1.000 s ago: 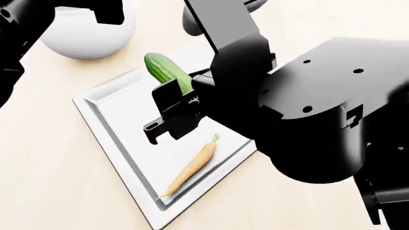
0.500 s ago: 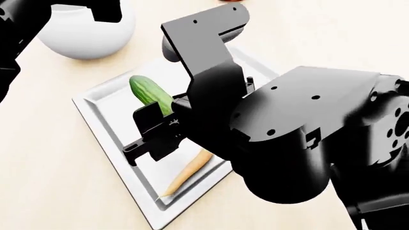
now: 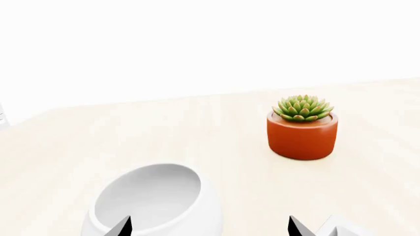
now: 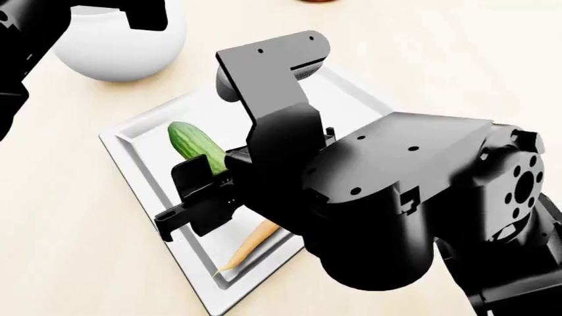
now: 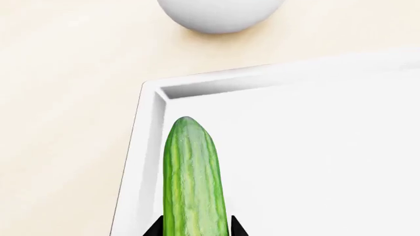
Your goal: Place the two vegetables and bowl onto the tray for setting up a vegetable dip station.
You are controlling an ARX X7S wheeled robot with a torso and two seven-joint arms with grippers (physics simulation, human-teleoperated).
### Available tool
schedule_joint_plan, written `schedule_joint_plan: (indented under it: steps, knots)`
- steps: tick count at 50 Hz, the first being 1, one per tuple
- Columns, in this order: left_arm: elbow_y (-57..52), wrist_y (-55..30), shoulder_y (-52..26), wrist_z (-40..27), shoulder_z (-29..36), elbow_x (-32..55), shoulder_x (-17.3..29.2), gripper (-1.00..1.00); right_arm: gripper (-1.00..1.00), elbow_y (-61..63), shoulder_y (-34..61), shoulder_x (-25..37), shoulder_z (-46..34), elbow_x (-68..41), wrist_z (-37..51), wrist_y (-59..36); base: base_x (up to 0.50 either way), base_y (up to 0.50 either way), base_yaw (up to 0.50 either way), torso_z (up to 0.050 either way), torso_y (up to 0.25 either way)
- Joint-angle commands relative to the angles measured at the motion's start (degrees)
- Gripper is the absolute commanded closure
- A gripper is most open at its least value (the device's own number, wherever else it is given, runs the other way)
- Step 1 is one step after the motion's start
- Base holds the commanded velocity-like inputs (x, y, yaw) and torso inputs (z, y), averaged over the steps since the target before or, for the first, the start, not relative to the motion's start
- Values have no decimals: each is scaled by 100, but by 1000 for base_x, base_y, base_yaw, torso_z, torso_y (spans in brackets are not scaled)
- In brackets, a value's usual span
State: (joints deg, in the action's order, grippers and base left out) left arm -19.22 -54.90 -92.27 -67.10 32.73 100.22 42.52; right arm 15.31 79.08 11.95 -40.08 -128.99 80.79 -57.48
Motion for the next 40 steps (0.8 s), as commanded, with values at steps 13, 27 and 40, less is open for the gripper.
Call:
schedule_joint_plan:
  steps: [13,27,40]
  knots:
    - [-1,28,-5,10,27,2,10,-100,100,64,-44,21,-173,-22,-106,203,0,0,0,0,0]
    - [-11,41,-21,-2,35,31,25,-100,100,54,-9,18,-220,-8,-250,288,0,0,0,0,0]
    - [-11,51,-34,10,50,22,31,-100,100,17,10,75,-248,111,-451,267,0,0,0,0,0]
